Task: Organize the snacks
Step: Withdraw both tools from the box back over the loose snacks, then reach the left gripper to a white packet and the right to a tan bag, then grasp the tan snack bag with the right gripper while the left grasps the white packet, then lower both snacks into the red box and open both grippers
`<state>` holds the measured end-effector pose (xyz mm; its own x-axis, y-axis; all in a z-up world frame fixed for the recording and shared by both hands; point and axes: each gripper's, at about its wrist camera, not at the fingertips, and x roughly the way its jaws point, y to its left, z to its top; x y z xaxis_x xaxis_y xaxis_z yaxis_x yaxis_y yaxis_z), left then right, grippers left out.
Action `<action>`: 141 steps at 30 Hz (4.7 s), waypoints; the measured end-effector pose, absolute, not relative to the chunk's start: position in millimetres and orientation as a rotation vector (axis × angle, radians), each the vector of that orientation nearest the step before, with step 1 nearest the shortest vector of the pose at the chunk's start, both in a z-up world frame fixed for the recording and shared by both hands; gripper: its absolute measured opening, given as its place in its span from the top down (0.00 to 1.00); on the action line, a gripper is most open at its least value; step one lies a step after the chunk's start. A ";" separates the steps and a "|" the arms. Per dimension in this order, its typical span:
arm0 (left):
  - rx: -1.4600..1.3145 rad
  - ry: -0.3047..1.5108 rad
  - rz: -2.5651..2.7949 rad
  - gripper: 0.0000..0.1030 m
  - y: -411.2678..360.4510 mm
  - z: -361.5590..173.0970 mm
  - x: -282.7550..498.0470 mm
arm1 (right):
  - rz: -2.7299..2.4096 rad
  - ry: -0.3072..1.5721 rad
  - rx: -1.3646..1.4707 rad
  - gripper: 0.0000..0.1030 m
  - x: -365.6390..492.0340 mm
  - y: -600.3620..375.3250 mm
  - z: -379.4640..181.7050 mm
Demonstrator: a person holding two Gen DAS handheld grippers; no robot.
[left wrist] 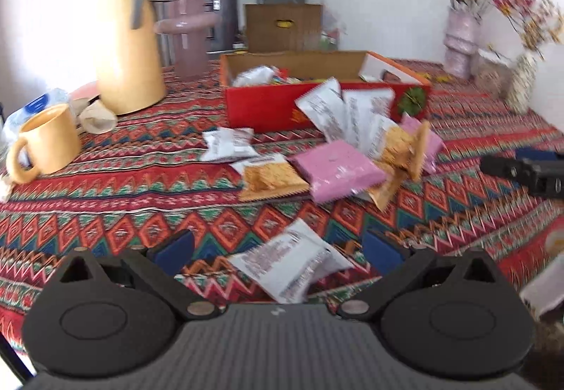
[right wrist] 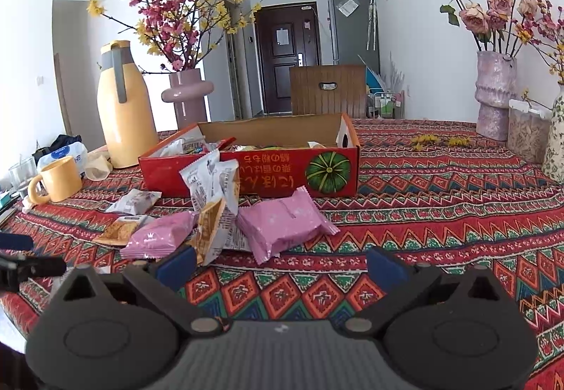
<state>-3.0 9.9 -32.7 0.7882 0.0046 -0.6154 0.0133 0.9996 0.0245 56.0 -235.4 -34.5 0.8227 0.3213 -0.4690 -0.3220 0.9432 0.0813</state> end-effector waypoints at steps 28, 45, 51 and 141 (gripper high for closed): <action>0.022 0.687 -0.052 0.25 11.3 -59.7 11.4 | 0.335 0.564 0.048 0.00 61.3 -251.5 -60.4; 0.005 0.624 -0.034 0.25 9.6 -45.7 7.2 | 0.351 0.575 0.037 0.00 63.6 -244.6 -63.6; -0.001 0.587 -0.011 0.25 9.3 -35.3 10.4 | 0.402 0.536 -0.007 0.04 71.1 -222.0 -55.9; -0.062 0.481 0.124 0.24 15.0 3.8 255.6 | 0.359 0.433 0.050 0.70 294.8 -176.7 -9.9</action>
